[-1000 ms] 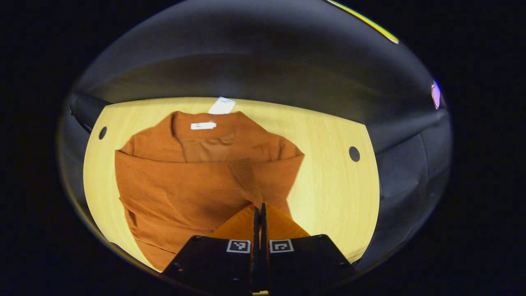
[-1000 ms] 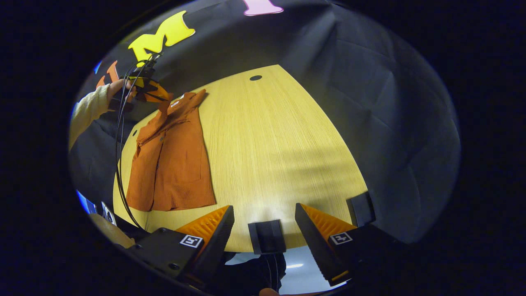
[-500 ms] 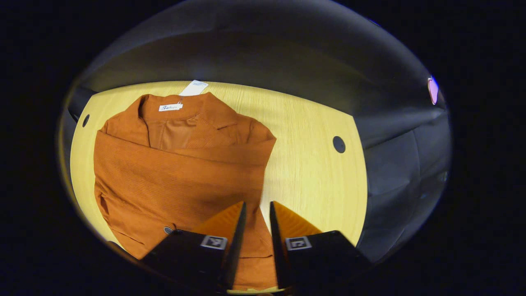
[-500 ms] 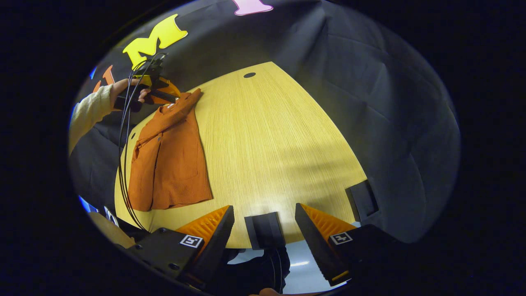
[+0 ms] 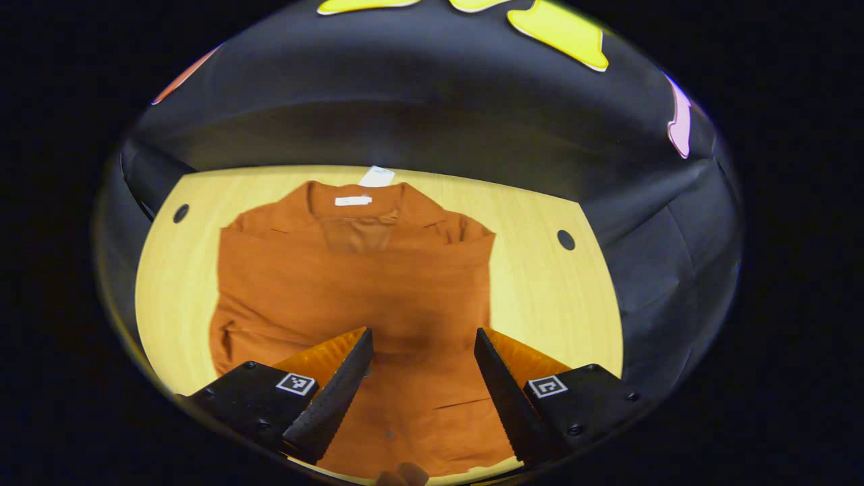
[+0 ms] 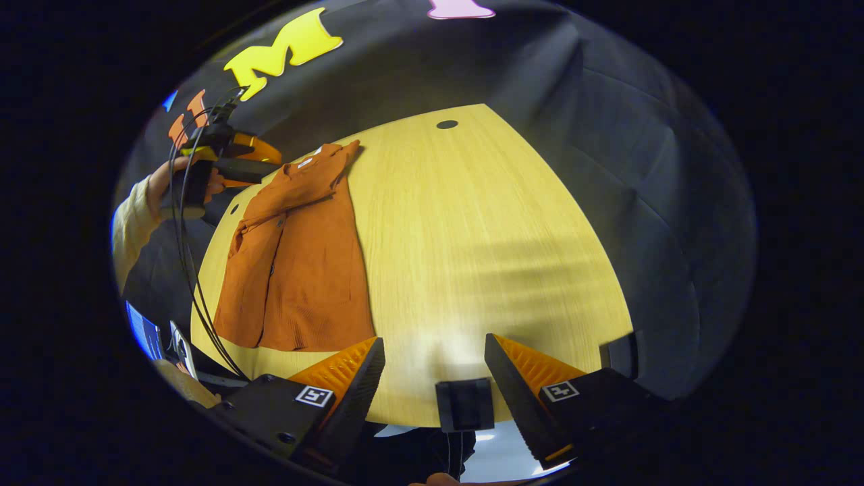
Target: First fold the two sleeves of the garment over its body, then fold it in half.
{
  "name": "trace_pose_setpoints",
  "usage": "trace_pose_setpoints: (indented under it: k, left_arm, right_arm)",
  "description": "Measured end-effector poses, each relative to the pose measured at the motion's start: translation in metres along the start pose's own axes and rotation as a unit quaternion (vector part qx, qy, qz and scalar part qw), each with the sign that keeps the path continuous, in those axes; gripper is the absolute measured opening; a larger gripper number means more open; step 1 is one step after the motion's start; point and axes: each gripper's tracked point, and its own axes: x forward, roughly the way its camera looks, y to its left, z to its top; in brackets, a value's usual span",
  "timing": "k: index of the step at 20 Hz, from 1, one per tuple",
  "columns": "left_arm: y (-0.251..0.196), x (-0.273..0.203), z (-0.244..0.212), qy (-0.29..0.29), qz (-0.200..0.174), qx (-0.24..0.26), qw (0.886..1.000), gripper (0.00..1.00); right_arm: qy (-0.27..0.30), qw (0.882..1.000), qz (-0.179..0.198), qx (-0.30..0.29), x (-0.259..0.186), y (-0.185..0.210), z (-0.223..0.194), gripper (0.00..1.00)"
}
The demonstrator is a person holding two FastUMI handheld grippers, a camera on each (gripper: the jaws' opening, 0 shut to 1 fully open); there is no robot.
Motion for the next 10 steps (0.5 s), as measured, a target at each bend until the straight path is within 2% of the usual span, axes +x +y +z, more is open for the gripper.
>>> trace_pose_setpoints:
  k: [3,6,10]
  left_arm:
    - [0.043,-0.027,-0.029,-0.01,0.012,-0.013,1.0,0.98]
    - [0.111,-0.053,-0.072,-0.014,0.055,-0.02,0.998,0.98]
    - [0.201,-0.086,-0.14,-0.003,0.111,-0.033,0.993,0.99]
  right_arm:
    - [0.01,0.999,0.019,-0.027,0.013,0.027,0.013,0.95]
    - [0.032,0.997,0.056,-0.051,0.03,0.06,0.017,0.96]
    - [0.065,0.992,0.019,-0.108,0.058,0.059,0.015,0.96]
